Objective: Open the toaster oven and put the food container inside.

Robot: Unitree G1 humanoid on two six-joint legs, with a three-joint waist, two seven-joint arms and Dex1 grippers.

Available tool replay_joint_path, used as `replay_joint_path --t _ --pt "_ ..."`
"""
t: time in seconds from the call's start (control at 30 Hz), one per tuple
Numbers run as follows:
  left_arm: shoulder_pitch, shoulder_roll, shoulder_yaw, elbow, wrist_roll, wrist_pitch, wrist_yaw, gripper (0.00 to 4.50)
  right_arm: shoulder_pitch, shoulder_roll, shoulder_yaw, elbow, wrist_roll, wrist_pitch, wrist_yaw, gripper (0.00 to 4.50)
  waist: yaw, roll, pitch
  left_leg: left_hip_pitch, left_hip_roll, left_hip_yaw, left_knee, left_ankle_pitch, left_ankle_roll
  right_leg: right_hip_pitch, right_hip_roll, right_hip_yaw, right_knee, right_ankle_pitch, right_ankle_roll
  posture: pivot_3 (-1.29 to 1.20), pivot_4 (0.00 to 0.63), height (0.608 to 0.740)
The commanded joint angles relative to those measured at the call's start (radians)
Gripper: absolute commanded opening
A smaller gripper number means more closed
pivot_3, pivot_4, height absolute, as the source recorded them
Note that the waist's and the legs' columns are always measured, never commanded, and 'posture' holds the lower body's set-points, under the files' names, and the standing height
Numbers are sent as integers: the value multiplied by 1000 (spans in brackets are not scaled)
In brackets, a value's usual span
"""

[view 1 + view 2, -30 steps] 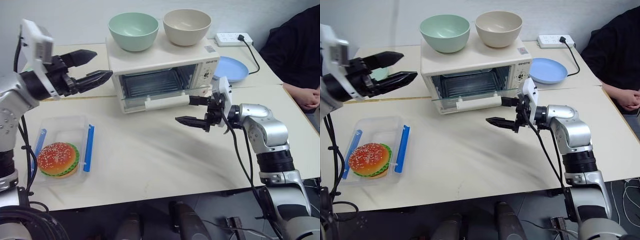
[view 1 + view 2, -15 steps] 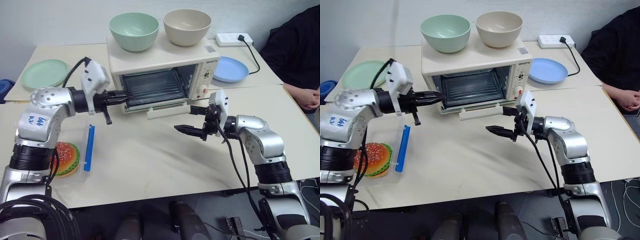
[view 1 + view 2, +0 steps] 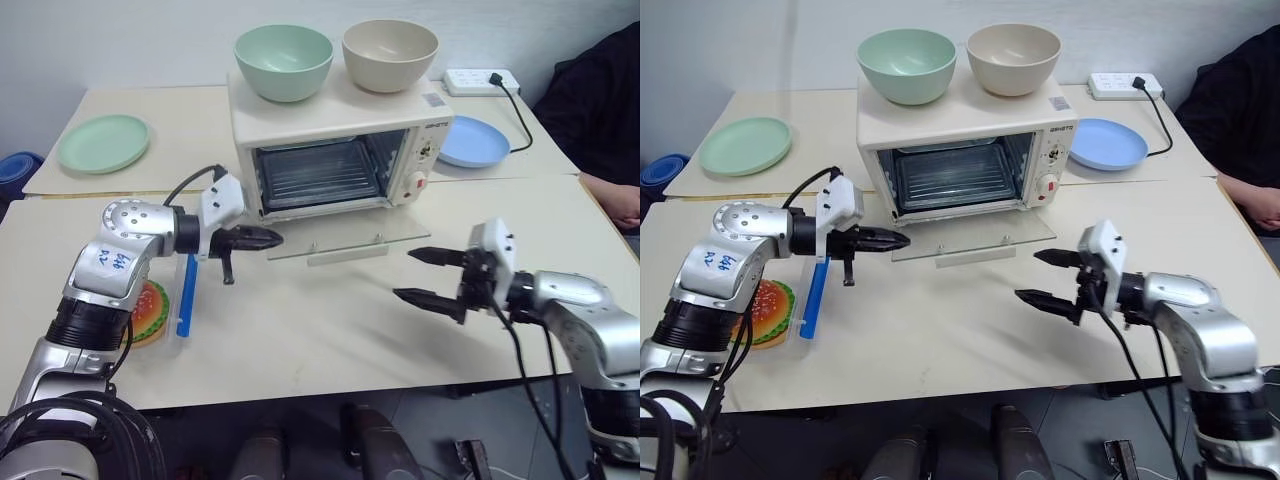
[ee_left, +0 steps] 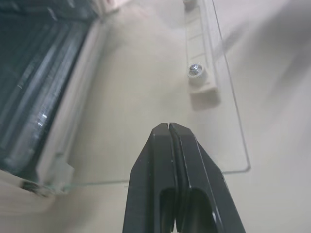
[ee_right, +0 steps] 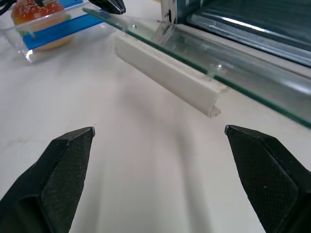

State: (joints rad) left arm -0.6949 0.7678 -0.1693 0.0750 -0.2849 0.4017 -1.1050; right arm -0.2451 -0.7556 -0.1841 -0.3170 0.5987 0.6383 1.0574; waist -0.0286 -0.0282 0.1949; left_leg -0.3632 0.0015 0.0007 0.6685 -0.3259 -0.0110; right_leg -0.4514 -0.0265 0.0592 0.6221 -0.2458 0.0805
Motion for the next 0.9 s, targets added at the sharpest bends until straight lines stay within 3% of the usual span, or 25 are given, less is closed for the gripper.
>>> replay_joint_path --t 0.03,0.33,0.5,0.63,0.73,0.9 --pt "10 22 -28 -34 46 -5 -29 31 8 -44 -75 -87 86 35 6 4500 -3 0 0 2 0 0 0 0 0 2 1 0 0 0 0 0 150 740" --pt "35 28 -37 -59 131 -10 -20 31 -135 -15 -13 -91 142 59 -47 4500 -2 0 0 7 0 0 -1 1 1 7 4 1 -1 0 1 0 150 740" --pt "65 63 141 -257 -17 229 30 31 -226 9 61 -49 136 43 -22 4500 -1 -1 0 4 1 -1 -1 0 2 5 -1 0 -1 0 1 0 150 740" --pt "156 77 432 -489 -185 592 173 31 -288 24 112 -11 135 31 25 4500 -5 -1 0 4 2 -2 -1 0 2 5 -1 0 0 0 1 0 150 740" --pt "253 34 664 -665 -265 869 280 662 -311 26 143 24 119 11 68 4500 -6 -1 0 4 2 -3 -2 0 3 5 -1 -1 0 0 1 0 150 740" --pt "434 -105 987 -965 -308 1181 359 2197 -359 47 198 112 88 -31 135 4500 -2 -1 0 5 1 -3 -1 0 2 6 -2 -2 -1 0 1 0 150 740"
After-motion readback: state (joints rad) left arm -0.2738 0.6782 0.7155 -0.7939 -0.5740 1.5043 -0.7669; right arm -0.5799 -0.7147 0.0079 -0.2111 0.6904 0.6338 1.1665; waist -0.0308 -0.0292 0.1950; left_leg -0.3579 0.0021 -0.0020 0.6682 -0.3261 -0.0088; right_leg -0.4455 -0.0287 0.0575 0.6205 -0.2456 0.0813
